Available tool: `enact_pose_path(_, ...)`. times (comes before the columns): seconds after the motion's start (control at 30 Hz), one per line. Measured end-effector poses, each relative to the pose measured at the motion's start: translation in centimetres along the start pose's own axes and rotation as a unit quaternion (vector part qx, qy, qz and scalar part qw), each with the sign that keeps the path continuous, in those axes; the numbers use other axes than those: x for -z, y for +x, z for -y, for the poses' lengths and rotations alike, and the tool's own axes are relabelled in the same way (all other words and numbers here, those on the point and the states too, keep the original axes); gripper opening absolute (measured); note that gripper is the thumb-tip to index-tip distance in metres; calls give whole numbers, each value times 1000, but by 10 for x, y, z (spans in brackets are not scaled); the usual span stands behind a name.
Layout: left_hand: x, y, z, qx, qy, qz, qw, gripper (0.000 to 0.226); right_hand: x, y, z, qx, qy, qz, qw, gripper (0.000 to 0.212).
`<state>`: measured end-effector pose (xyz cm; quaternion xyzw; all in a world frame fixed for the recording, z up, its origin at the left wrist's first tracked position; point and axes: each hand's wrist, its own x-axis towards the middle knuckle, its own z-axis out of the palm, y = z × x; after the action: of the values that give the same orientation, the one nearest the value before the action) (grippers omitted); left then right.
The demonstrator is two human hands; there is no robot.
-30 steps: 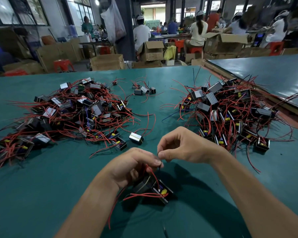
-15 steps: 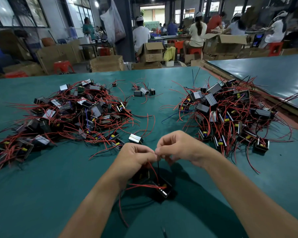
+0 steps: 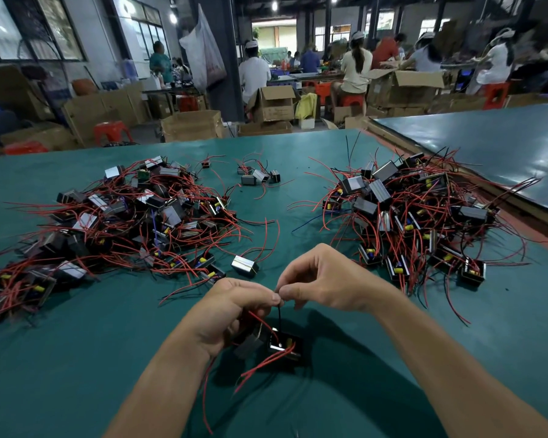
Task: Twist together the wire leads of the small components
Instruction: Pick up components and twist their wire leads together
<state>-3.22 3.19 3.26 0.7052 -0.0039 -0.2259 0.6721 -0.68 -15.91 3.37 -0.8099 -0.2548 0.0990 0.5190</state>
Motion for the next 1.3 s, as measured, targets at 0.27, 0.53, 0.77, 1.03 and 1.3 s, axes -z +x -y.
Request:
enact_pose_path(0.27,3,2,-1,25,17,23,999,15,0,-1,2,15,1,23,1000,15)
enact_pose_path(0.53,-4,4,6,-12,35,-30,999,7,-2,-1,5,-55,-46,29,997,16)
enact_pose_path(0.77,-16,3,10,-216,255,-81,939,16,0,-2,8,-185,-18,78,979,31)
enact_pose_path(1.03,-3,4,4,-120,62,-47,990,14,9,-7,7,-42,83,69,993,16)
enact_pose_path(1.3,-2,5,6,-81,44,-2,996,7,4,-3,3,-31,85,23,996,17)
